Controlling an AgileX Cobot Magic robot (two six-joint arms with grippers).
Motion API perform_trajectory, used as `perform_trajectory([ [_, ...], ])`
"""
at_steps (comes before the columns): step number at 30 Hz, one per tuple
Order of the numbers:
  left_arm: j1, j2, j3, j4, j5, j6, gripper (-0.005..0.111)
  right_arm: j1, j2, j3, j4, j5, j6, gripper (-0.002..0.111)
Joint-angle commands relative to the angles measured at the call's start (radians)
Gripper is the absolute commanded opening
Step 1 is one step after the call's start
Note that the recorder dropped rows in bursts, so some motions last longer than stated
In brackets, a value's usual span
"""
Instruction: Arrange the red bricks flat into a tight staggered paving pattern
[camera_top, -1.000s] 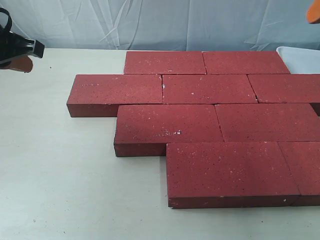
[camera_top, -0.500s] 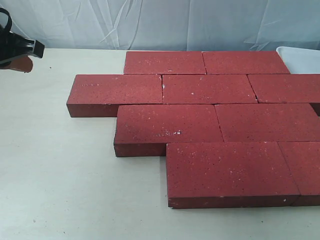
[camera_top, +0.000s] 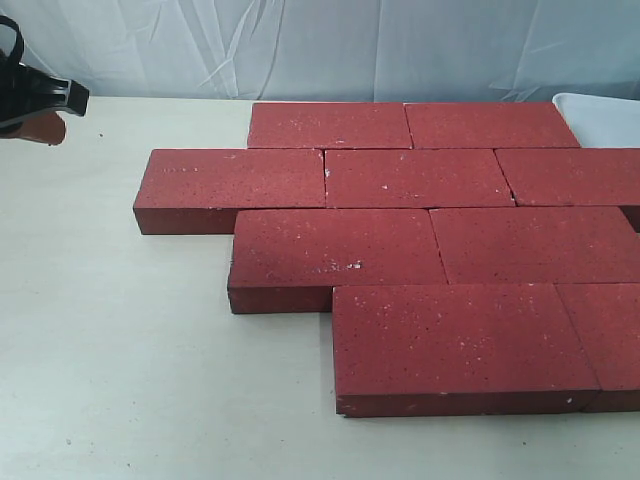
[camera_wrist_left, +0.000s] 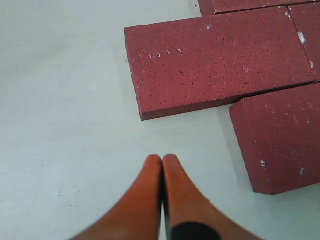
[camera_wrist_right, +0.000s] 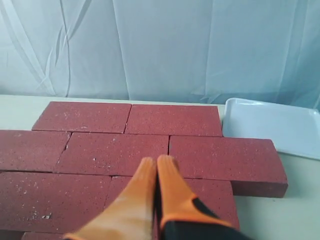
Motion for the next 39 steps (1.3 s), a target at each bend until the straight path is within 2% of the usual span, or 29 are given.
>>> perform_trajectory([
  [1, -0.001, -0.01, 0.004, 0.007, -0.008, 0.0, 0.0, -0.005, -0.137, 0.088, -0.044, -0.059, 0.003, 0.0],
  [6, -0.001, -0.01, 0.004, 0.007, -0.008, 0.0, 0.0, -0.005, -0.257, 0.172, -0.127, -0.101, 0.004, 0.0],
  [11, -0.001, -0.01, 0.004, 0.007, -0.008, 0.0, 0.0, -0.005, -0.276, 0.263, -0.29, -0.202, 0.001, 0.0],
  [17, -0.001, -0.01, 0.004, 0.007, -0.008, 0.0, 0.0, -0.005, -0.276, 0.285, -0.275, -0.114, 0.001, 0.0],
  [33, -0.001, -0.01, 0.004, 0.007, -0.008, 0.0, 0.0, -0.005, -0.276, 0.285, -0.275, -0.112, 0.003, 0.0],
  [39, -0.001, -0.01, 0.004, 0.007, -0.008, 0.0, 0.0, -0.005, -0.276, 0.285, -0.125, -0.114, 0.003, 0.0],
])
